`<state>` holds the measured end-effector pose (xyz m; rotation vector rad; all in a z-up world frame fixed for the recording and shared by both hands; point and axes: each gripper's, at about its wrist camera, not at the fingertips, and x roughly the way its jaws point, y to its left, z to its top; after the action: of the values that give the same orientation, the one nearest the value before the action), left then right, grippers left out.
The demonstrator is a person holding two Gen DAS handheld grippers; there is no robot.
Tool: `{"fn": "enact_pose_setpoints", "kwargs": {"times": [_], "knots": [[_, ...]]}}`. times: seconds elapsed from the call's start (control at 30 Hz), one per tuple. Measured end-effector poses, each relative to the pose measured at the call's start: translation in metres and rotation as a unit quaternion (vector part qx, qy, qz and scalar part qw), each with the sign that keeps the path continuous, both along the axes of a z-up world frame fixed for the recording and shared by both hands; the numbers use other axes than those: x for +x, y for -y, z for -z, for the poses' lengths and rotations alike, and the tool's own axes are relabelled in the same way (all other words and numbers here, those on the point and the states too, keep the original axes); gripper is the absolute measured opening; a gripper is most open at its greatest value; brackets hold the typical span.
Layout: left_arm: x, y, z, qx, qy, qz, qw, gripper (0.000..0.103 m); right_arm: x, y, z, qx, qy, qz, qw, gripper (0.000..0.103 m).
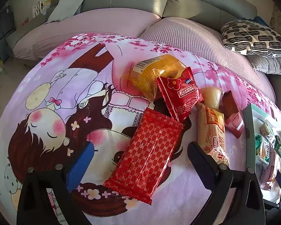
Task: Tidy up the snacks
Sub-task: 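Move both open tools back over the remaining snack pile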
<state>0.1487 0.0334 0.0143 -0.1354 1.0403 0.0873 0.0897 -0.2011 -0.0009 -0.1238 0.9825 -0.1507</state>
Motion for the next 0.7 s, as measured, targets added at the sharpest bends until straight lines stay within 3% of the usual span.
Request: {"fn": "enact_pose_setpoints", "kwargs": {"times": [0.33, 0.7], "knots": [[0.0, -0.001, 0.001, 0.0, -0.001, -0.001, 1.0, 0.1, 0.0, -0.029, 0.002, -0.004, -0.002, -0.053, 0.999, 0.103], [0.001, -0.014, 0.005, -0.02, -0.001, -0.015, 0.9997, 0.1, -0.002, -0.028, -0.012, 0.0, 0.017, -0.052, 0.998, 0.103]]}}
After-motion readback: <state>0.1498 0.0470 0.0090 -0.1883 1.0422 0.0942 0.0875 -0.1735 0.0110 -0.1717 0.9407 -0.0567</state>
